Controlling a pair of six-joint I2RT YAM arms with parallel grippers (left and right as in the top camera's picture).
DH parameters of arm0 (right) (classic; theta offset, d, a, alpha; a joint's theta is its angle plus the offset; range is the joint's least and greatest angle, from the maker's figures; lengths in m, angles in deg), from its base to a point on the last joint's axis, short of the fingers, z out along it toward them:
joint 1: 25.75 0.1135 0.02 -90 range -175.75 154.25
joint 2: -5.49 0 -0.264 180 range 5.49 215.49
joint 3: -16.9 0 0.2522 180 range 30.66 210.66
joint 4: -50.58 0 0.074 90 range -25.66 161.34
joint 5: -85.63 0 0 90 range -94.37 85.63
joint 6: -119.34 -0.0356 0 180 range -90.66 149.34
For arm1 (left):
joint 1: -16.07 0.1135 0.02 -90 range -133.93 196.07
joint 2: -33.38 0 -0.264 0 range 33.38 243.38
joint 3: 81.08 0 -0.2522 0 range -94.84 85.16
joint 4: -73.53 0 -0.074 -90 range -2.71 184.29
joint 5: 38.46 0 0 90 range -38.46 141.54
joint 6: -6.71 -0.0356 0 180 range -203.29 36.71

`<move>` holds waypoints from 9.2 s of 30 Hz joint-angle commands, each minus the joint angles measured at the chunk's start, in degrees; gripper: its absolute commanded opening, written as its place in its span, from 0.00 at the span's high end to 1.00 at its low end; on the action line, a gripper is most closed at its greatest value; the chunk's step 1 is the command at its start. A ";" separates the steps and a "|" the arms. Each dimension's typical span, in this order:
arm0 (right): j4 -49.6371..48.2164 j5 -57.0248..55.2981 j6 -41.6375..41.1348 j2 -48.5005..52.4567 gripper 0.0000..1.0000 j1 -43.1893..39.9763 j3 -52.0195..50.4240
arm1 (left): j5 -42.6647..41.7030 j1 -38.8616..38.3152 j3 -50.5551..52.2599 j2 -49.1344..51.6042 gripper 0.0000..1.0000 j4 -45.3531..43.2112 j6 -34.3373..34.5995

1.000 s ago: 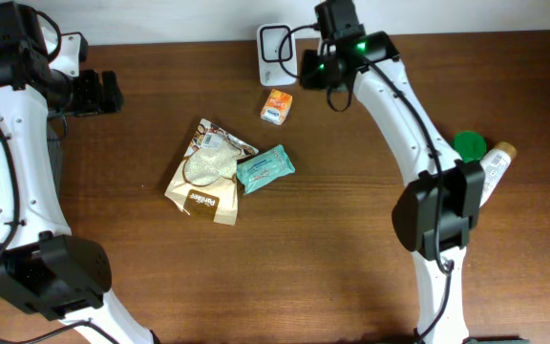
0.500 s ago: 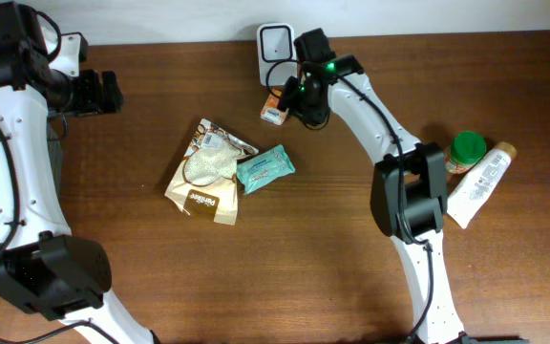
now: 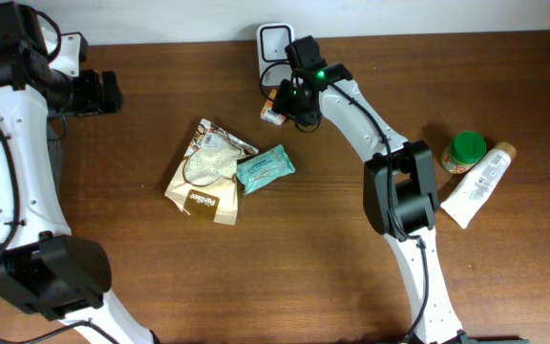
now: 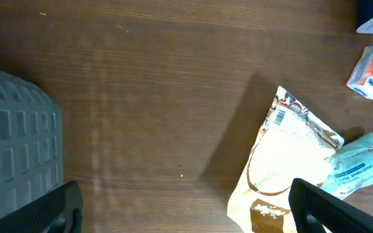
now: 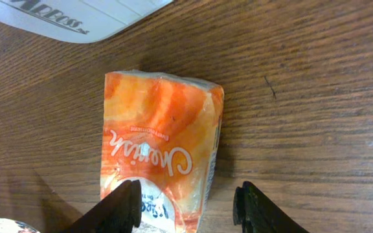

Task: Scan the item barcode

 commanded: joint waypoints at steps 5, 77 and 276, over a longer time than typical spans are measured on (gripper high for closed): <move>-1.60 -1.66 -0.24 1.86 0.56 0.22 -0.50 | -0.61 0.39 -0.26 -0.15 0.01 -0.09 -0.92; 26.40 -28.55 34.53 -4.20 0.54 3.74 -6.71 | -0.61 0.39 -0.26 -0.15 0.01 -0.09 -0.92; -31.15 -43.52 91.97 3.85 0.95 5.66 7.48 | -0.61 0.52 -0.26 -0.15 0.01 -0.09 -0.92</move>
